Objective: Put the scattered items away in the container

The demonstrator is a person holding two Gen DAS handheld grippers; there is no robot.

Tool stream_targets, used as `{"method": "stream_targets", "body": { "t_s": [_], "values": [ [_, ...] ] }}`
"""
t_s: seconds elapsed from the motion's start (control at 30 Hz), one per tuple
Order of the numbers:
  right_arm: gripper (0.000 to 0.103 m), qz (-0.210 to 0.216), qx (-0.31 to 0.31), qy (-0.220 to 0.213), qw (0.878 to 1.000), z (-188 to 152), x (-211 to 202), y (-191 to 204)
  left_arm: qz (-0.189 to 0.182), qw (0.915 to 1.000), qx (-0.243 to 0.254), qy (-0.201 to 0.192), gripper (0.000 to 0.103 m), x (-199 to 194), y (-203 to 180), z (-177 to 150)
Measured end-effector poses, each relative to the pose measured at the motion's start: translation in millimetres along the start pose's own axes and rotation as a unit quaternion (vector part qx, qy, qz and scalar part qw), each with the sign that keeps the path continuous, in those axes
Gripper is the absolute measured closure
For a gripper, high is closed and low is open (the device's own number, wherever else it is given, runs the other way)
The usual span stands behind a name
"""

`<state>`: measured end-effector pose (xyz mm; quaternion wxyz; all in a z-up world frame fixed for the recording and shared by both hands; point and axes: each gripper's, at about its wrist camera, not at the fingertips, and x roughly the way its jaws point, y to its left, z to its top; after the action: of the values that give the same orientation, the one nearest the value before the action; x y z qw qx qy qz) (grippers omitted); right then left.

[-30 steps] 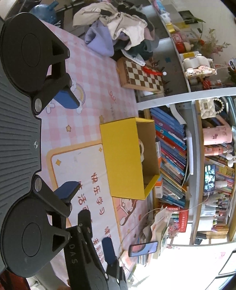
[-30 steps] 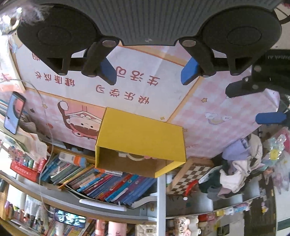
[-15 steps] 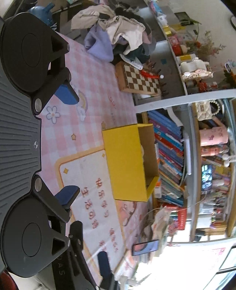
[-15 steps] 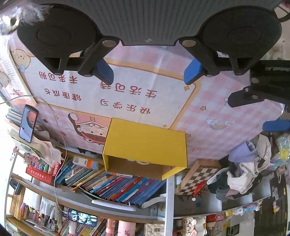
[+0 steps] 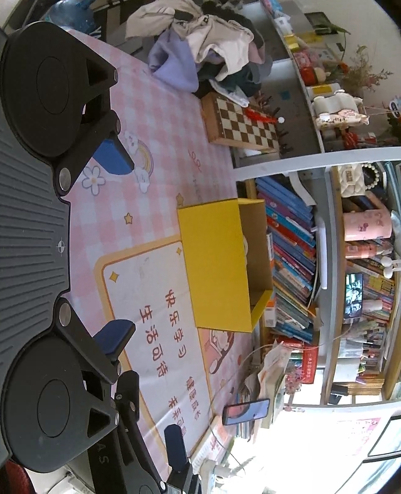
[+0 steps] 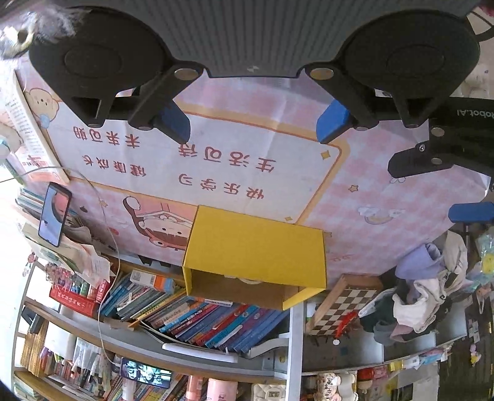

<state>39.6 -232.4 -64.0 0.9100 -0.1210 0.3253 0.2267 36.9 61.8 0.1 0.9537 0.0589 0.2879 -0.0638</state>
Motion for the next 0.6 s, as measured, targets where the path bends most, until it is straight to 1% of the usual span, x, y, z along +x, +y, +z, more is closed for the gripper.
{"method": "stream_targets", "body": {
  "t_s": [0.27, 0.43, 0.6],
  "values": [
    [0.013, 0.002, 0.007, 0.004, 1.0, -3.1, -3.4, -1.1, 0.007, 0.9999, -0.003, 0.012, 0.0, -3.6, -1.7, -4.9],
    [0.013, 0.002, 0.01, 0.002, 1.0, -3.4, -5.2, -1.7, 0.006, 0.9995, -0.016, 0.026, 0.0, -2.9, 1.5, -7.1],
    [0.013, 0.003, 0.009, 0.002, 1.0, -3.0, -6.0, -2.3, 0.003, 0.9993, -0.022, 0.03, 0.0, -3.9, 2.4, -7.3]
  ]
}}
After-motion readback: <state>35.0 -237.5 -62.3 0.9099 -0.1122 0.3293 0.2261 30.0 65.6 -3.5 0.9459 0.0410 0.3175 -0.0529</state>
